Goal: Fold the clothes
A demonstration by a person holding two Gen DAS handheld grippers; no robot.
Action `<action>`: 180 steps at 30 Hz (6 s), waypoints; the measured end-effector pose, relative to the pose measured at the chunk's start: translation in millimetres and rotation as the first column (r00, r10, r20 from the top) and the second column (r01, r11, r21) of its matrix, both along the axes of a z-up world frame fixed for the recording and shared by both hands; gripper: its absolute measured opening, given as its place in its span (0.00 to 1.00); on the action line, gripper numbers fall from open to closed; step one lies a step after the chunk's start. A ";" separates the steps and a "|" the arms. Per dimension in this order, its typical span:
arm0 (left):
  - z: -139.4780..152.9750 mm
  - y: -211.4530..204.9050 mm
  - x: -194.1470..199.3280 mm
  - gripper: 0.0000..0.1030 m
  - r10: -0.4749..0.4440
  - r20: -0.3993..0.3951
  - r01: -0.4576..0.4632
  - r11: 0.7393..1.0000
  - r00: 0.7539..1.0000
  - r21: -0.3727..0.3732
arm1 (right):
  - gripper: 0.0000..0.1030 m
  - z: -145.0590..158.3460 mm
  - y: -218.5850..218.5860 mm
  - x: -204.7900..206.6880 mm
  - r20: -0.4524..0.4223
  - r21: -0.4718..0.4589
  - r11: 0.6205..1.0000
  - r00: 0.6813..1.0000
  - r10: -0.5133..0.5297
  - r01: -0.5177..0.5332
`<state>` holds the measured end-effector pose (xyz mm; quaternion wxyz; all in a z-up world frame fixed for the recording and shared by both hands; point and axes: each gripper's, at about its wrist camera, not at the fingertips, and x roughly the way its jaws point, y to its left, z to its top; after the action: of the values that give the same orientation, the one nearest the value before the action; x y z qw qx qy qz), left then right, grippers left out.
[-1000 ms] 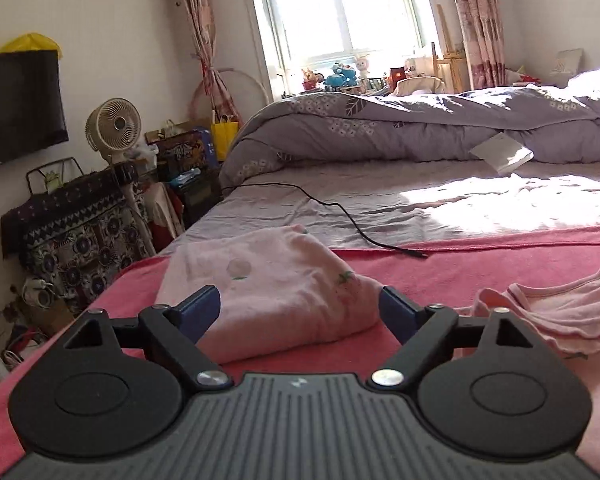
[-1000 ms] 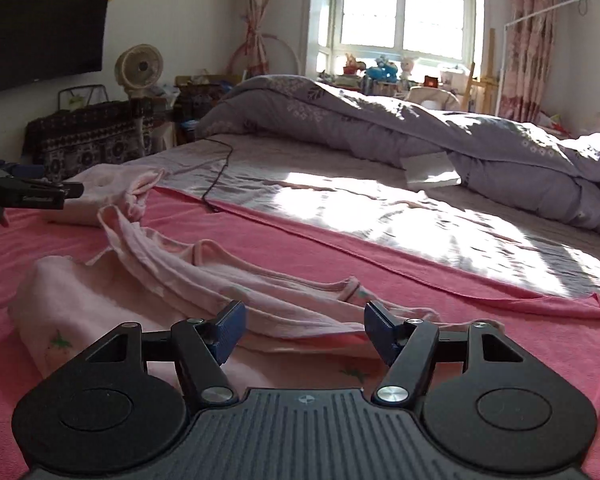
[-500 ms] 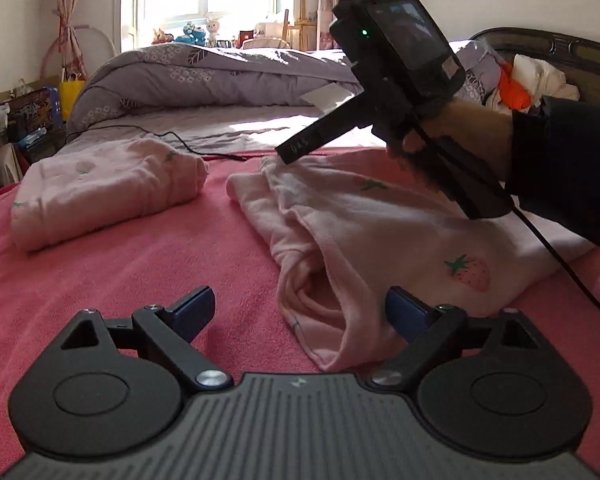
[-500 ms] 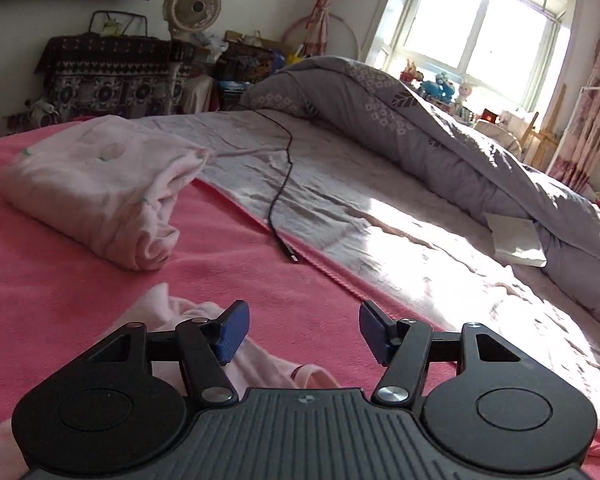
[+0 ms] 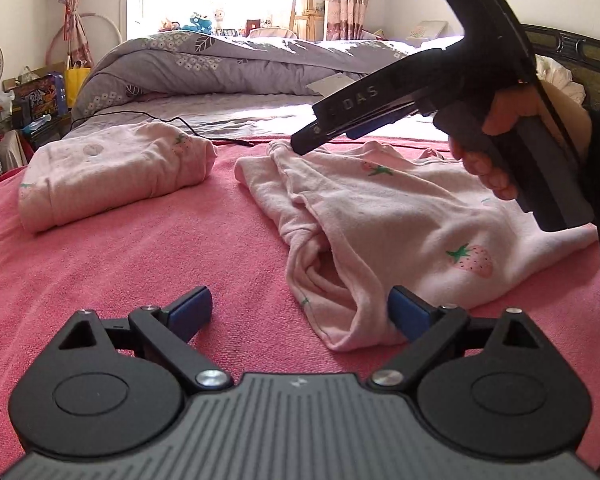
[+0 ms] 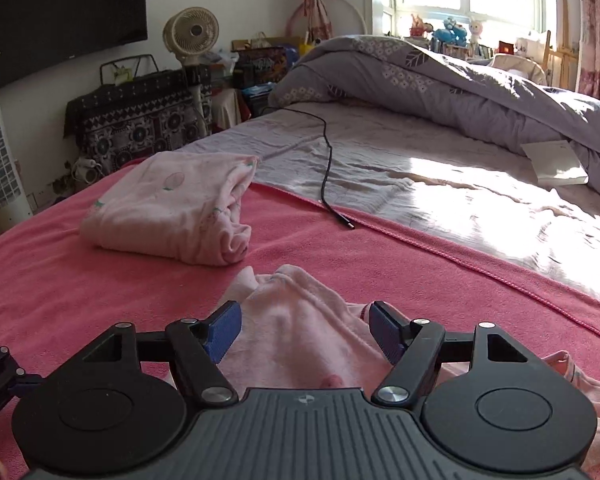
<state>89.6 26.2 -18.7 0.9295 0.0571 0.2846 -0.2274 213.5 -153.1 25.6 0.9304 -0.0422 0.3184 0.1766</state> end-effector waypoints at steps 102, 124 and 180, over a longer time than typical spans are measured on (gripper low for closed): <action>-8.1 -138.6 4.7 1.00 -0.113 -0.021 0.115 0.984 0.993 0.137 | 0.75 -58.9 -243.9 -176.7 -0.014 -0.024 0.887 0.887 -0.461 0.461; -7.6 -138.6 4.0 1.00 -0.095 -0.014 0.096 0.987 0.995 0.127 | 0.83 -38.8 -235.9 -232.7 0.083 0.057 0.886 0.883 -0.463 0.459; -12.7 -230.8 189.3 1.00 0.261 -0.096 -0.224 0.931 0.960 0.289 | 0.95 -59.8 -158.7 -191.7 0.062 0.088 0.952 0.953 -0.298 0.292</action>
<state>278.9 -204.7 -31.5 0.9125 0.1347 0.3796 -0.0722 21.8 -311.8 -34.2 0.9585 0.0357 0.2792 0.0460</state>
